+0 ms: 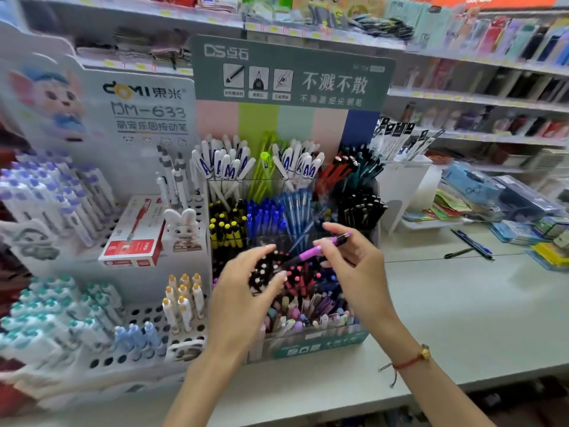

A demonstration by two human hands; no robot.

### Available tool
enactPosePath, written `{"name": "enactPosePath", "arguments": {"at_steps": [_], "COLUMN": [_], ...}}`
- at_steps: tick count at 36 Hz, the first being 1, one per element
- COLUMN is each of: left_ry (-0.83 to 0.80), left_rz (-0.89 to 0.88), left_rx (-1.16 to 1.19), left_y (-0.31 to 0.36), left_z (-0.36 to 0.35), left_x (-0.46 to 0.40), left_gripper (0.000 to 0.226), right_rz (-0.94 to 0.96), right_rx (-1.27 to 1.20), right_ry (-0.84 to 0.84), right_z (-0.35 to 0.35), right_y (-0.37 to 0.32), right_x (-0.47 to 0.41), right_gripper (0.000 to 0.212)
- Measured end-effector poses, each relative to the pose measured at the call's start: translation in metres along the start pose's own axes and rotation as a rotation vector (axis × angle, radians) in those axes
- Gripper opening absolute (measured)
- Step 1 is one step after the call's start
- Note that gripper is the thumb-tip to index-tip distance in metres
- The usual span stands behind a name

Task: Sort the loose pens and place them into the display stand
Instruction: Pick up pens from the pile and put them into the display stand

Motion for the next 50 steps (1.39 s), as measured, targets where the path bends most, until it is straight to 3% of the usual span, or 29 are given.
{"name": "enactPosePath", "arguments": {"at_steps": [4, 11, 14, 18, 22, 26, 30, 35, 40, 44, 50], "left_ry": [0.205, 0.012, -0.038, -0.061, -0.057, -0.042, -0.019, 0.096, 0.024, -0.118, -0.509], "left_rz": [0.053, -0.06, -0.061, -0.06, -0.072, -0.089, -0.076, -0.13, -0.258, -0.367, -0.312], "left_rx": [-0.196, -0.657, -0.712, -0.697, -0.656, -0.618, -0.585, -0.508, -0.438, -0.413, -0.503], "left_y": [-0.04, -0.078, -0.079, -0.078, -0.077, -0.077, -0.075, -0.051, 0.001, 0.045, 0.11], "left_z": [0.019, 0.012, 0.015, 0.021, 0.025, 0.026, 0.023, 0.014, -0.027, -0.097, -0.254], "left_x": [0.015, 0.027, 0.028, 0.027, 0.025, 0.025, 0.026, 0.023, 0.01, -0.001, -0.01], "left_gripper": [0.046, 0.067, 0.071, 0.071, 0.067, 0.061, 0.059, 0.05, 0.037, 0.021, 0.033], "right_rz": [-0.009, 0.27, 0.404, 0.495, 0.454, 0.428, 0.351, 0.328, 0.076, -0.185, -0.465], "right_rx": [-0.025, 0.105, 0.254, 0.636, 0.862, 0.912, 0.738, 0.634, 0.694, 0.801, 0.919], "right_ry": [0.211, 0.165, 0.042, -0.24, -0.364, -0.497, -0.555, -0.487, -0.497, -0.52, -0.482], "right_z": [0.005, -0.048, -0.076, -0.108, -0.121, -0.112, -0.095, -0.041, 0.053, 0.143, 0.287], "right_y": [0.009, 0.008, 0.024, 0.056, 0.071, 0.069, 0.054, 0.036, 0.043, 0.08, 0.163], "right_x": [0.005, 0.006, 0.0, 0.003, 0.015, 0.016, 0.007, 0.005, 0.001, -0.01, -0.027], "right_gripper": [0.03, 0.02, 0.022, 0.024, 0.047, 0.048, 0.035, 0.025, 0.017, 0.011, 0.013]}}
Point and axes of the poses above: each hand's wrist, its own x-axis away from the middle knuckle, its own z-axis out of the back of the hand, y = z × x, the point moved 1 cm from there along -x, towards the middle knuckle, and after that the axes turned 7 degrees about z, right-handed, at the moved point
